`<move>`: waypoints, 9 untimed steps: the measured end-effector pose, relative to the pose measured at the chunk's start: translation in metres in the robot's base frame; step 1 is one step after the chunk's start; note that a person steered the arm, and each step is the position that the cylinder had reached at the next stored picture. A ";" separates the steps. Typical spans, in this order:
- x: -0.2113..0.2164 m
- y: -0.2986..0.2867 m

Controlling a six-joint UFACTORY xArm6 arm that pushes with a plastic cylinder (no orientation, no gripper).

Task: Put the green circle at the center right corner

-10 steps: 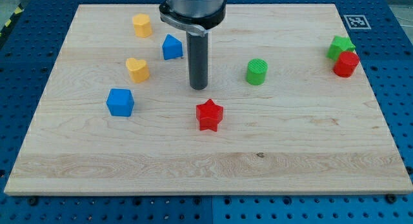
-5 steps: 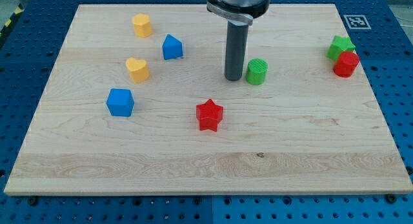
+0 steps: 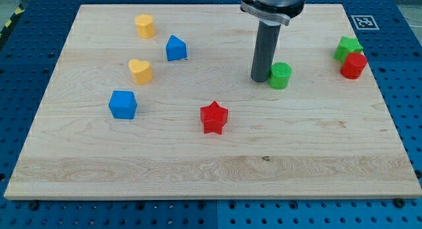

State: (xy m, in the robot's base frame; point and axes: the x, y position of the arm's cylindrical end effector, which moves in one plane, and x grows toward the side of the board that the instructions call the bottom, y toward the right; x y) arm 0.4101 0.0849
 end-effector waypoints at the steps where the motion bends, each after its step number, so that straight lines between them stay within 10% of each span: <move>1: 0.014 0.019; 9: 0.040 0.129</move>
State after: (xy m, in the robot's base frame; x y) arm 0.4504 0.2144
